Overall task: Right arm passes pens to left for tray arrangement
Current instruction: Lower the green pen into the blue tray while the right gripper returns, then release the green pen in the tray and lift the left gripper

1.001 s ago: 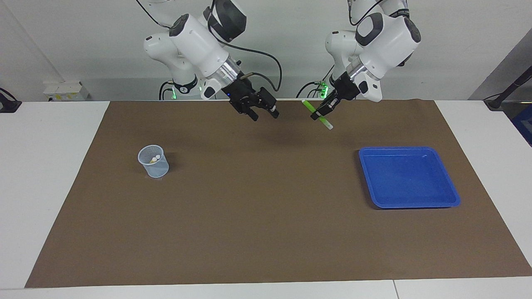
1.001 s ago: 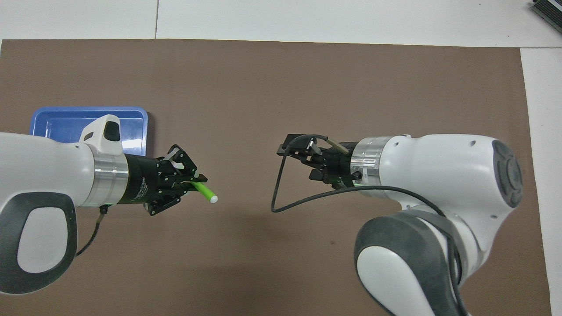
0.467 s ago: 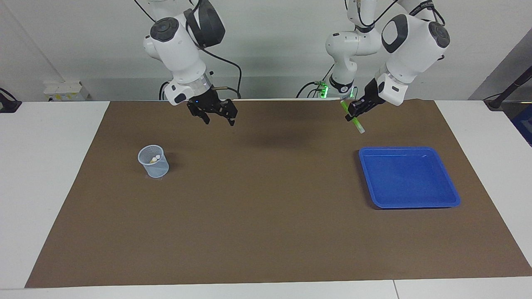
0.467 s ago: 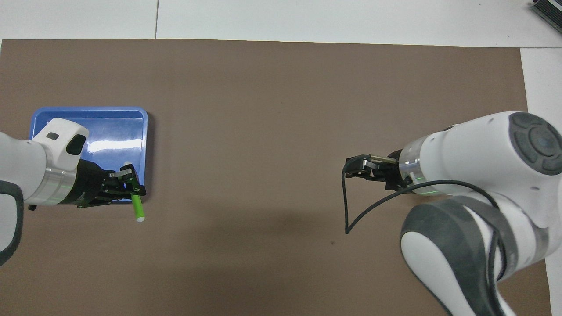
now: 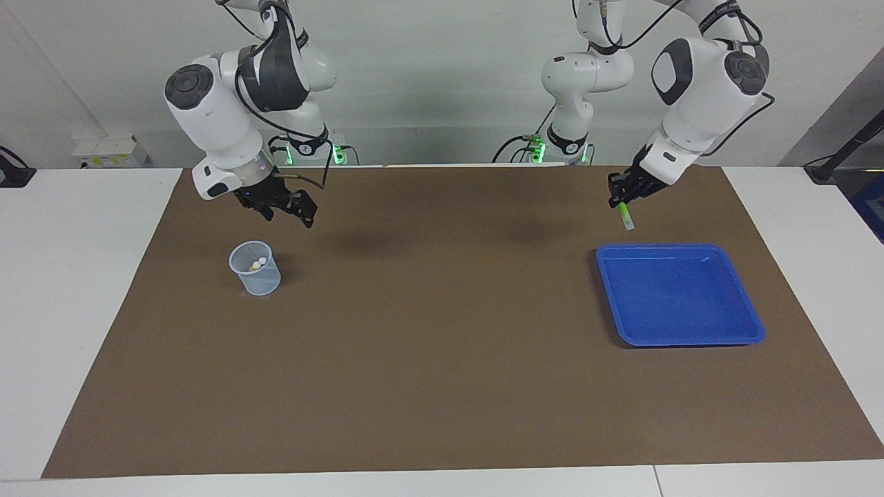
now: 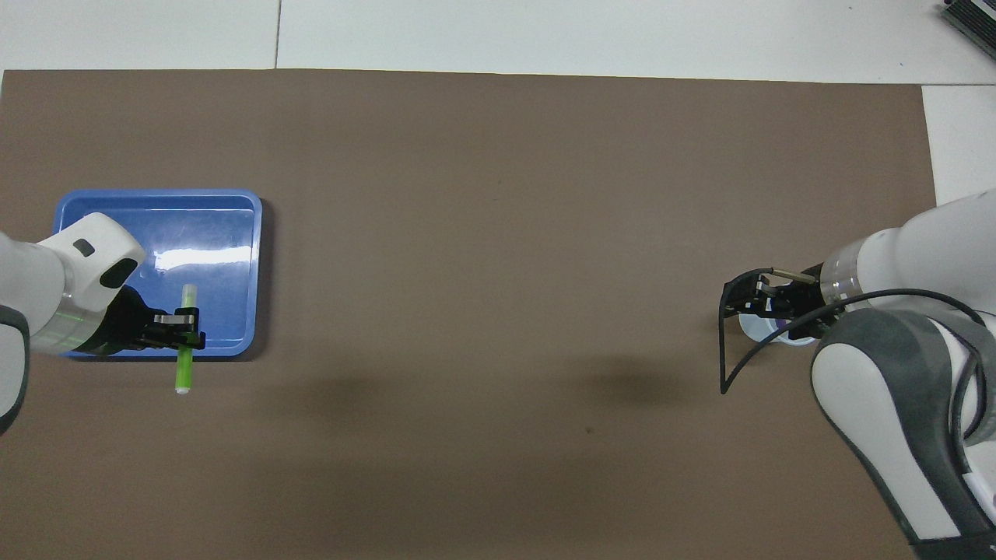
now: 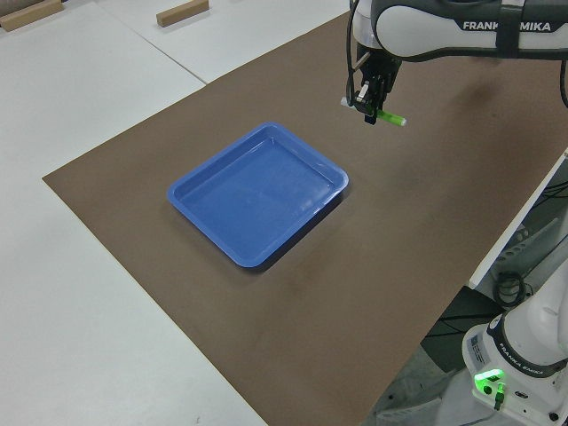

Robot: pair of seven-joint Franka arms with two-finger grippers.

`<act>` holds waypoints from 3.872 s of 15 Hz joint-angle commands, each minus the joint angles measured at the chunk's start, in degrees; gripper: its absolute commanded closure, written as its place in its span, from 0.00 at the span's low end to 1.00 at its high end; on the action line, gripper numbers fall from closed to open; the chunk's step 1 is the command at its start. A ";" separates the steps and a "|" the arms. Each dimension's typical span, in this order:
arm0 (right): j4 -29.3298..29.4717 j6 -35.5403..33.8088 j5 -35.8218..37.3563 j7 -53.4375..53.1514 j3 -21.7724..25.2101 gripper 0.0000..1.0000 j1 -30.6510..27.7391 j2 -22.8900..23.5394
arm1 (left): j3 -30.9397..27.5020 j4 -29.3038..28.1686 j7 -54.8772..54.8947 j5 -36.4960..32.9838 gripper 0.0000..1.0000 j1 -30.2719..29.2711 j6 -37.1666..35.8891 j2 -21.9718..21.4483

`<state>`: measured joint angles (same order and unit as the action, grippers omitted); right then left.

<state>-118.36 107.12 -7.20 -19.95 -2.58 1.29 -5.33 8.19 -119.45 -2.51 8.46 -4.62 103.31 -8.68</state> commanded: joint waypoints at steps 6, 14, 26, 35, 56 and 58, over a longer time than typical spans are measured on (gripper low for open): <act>-1.78 5.36 12.83 30.98 -0.94 0.00 -5.32 1.28 | 0.51 0.71 4.35 -8.36 1.00 -2.59 11.20 9.73; -1.79 9.86 12.21 60.50 -0.94 0.20 -7.61 4.18 | 0.51 1.49 4.61 -8.63 1.00 -3.91 19.29 17.28; -4.07 17.85 12.12 104.49 -1.20 0.20 -3.49 5.94 | 0.42 0.53 4.35 -12.84 1.00 -4.00 29.14 23.62; -5.12 15.57 11.95 125.58 -1.20 0.31 -1.55 5.85 | 0.42 -0.44 3.47 -12.85 0.46 -3.82 31.43 23.62; -5.56 12.76 14.67 132.71 -1.03 0.39 -2.87 5.24 | 0.86 21.27 -8.37 -3.99 0.22 -3.21 -1.52 20.55; -5.57 12.85 14.67 132.80 -1.03 0.44 -2.87 5.24 | 0.77 21.80 -9.80 -1.17 0.22 -3.12 -3.45 18.80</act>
<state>-122.97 120.00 6.20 111.19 -3.20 -0.73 1.19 9.04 -98.25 -10.04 5.23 -7.87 102.74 12.09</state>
